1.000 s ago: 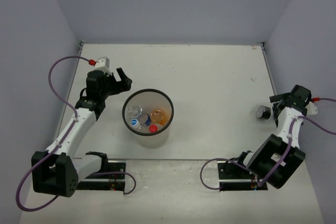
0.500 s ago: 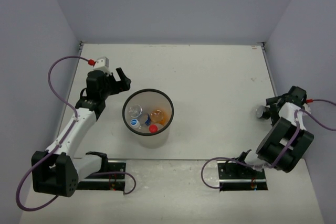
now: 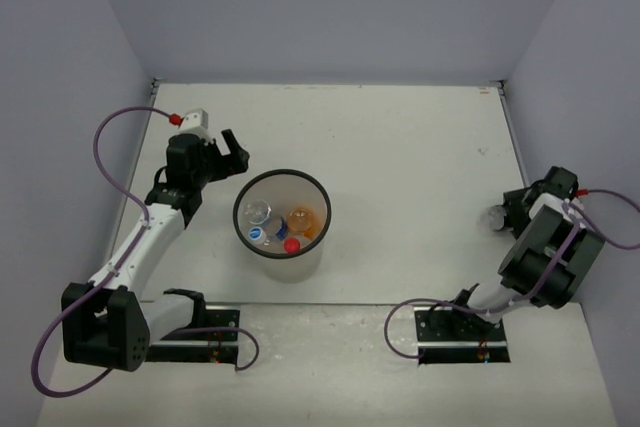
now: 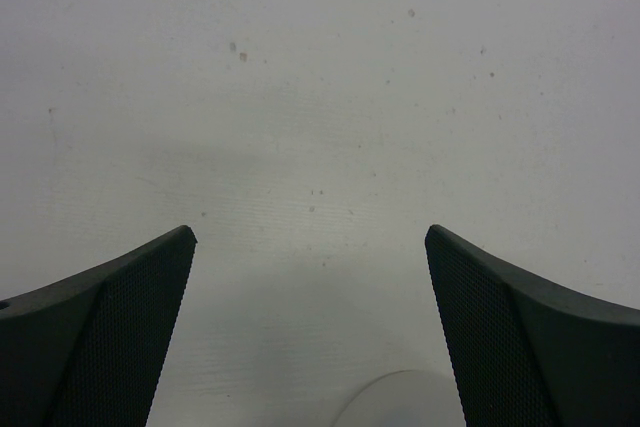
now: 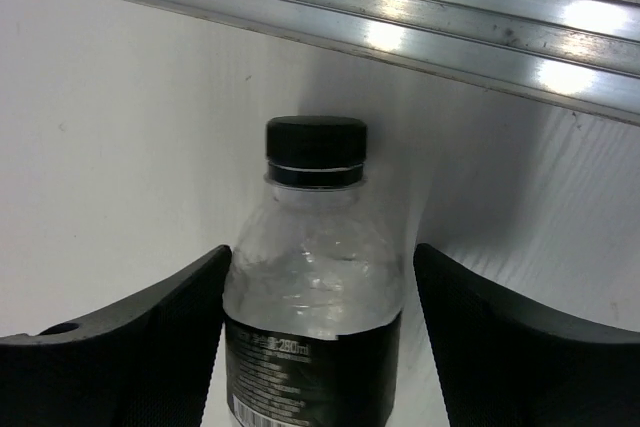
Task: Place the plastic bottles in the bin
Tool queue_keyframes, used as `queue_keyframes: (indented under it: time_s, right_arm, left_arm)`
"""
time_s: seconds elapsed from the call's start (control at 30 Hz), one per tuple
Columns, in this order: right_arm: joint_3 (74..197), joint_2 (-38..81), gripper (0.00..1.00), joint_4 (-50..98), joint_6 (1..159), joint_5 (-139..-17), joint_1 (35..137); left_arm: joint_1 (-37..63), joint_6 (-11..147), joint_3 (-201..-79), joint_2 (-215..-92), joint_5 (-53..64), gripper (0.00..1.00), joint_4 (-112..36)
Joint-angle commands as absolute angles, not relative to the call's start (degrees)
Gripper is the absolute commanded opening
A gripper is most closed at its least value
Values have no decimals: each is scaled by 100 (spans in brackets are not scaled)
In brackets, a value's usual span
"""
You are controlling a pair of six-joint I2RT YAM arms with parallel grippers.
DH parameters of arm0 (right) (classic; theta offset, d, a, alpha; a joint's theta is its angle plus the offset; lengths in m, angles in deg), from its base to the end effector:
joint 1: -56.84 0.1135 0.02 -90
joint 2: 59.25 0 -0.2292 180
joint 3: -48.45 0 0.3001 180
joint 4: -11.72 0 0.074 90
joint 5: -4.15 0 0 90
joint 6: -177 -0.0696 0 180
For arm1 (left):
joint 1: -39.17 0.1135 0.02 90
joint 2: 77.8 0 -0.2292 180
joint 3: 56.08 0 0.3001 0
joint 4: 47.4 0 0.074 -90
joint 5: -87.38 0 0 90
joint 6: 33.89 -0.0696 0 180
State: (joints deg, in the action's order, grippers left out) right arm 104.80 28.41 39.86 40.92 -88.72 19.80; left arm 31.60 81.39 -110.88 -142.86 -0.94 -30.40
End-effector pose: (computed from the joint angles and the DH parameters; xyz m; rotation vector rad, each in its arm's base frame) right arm 0.2693 -0.2076 0.0630 1.7423 1.9383 -0.0090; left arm 0.3430 -0.0476 0.2021 -0.3001 2.0467 -0.3857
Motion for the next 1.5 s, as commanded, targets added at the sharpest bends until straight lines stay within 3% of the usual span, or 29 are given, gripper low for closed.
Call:
queue_keyframes:
  time_s: [0.0, 0.07, 0.17, 0.27, 0.53, 0.93, 1.2, 1.33, 1.47]
  right_arm:
    - [10333, 2968, 72, 3861, 4235, -8625, 2013]
    - [10351, 2823, 60, 3918, 4305, -8683, 2043]
    - [10358, 2379, 21, 3950, 4388, -8614, 2082]
    - [10476, 2021, 13, 4063, 4538, -8381, 2196]
    - [11049, 534, 12, 4468, 5045, -7971, 2901]
    - [12767, -1037, 10, 4158, 5238, -7045, 6064]
    - [14065, -8, 13, 4149, 5995, -8243, 8732]
    - [14951, 1191, 15, 4380, 6496, -8789, 10217]
    - [15602, 2109, 17, 4725, 6602, -9670, 11070]
  left_arm:
    - [3170, 8003, -11105, -14292, -202, 100, -3109]
    - [3170, 8010, -11118, -14278, -209, 100, -3086]
    - [3170, 8011, -11103, -14231, -227, 100, -3077]
    - [3170, 8027, -11096, -14222, -228, 100, -3077]
    - [3170, 8081, -11103, -14214, -236, 100, -3081]
    - [3174, 8063, -11120, -14161, -384, 100, -3107]
    - [3170, 8069, -11118, -14161, -388, 100, -3066]
    - [3175, 8063, -11063, -14117, -431, 100, -3088]
    - [3179, 8063, -11082, -14167, -620, 100, -3011]
